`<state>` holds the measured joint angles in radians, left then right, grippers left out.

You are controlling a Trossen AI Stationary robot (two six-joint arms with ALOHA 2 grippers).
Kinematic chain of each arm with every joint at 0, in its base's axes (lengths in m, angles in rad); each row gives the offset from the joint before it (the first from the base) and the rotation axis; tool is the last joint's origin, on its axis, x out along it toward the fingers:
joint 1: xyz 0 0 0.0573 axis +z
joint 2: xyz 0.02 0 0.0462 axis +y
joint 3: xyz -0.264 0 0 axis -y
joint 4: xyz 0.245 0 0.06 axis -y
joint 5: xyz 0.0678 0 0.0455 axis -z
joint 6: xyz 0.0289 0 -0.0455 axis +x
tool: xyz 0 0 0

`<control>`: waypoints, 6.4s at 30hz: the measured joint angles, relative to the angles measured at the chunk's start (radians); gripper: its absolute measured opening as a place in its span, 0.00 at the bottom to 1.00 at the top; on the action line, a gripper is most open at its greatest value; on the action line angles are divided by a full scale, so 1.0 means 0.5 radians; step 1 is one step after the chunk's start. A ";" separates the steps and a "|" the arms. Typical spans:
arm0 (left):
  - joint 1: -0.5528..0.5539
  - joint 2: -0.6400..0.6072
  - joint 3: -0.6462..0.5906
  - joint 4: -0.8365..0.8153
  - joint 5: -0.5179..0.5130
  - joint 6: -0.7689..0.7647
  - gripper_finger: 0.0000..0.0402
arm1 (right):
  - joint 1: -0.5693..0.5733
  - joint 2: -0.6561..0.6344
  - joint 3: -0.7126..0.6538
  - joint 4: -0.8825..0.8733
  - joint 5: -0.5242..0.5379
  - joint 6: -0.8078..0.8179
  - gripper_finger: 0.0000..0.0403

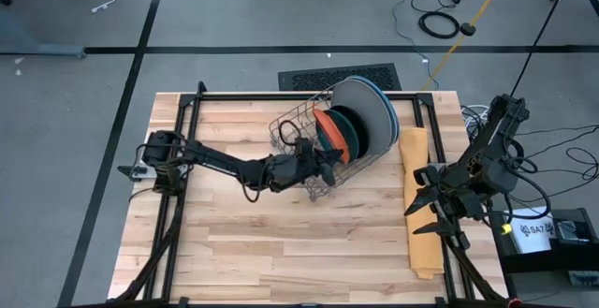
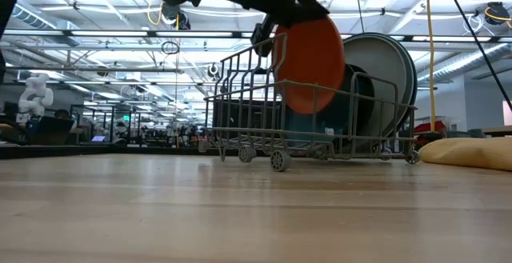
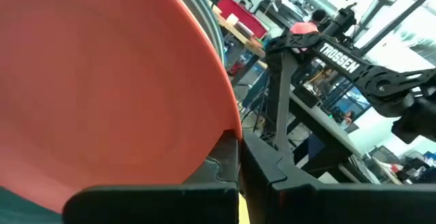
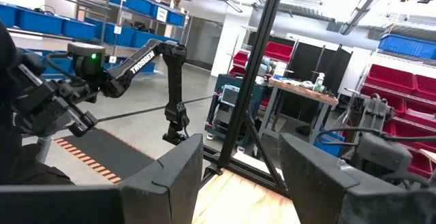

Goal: Sort dishes
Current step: Put the orange plate into the dish rack

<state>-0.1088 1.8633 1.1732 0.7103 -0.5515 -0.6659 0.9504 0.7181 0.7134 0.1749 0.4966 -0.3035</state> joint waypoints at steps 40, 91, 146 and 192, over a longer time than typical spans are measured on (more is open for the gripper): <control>-0.064 -0.060 0.001 -0.619 -0.113 -0.271 0.01 | 0.001 0.001 0.000 -0.032 0.001 0.004 0.46; -0.055 -0.060 0.018 -0.978 0.061 -0.793 0.59 | 0.000 0.000 0.000 -0.004 0.001 0.007 0.46; -0.067 -0.060 0.013 -1.228 0.415 -0.429 0.59 | -1.055 0.665 0.261 -0.248 0.106 0.431 0.01; -0.075 -0.059 0.011 -1.184 0.417 -0.219 0.59 | -2.663 2.651 2.790 -2.759 -2.109 -0.854 0.00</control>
<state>-0.1464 1.8339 1.1790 0.1184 -0.3432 -0.7756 -0.3809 2.0436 2.1086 -1.2045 -0.5577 -0.7304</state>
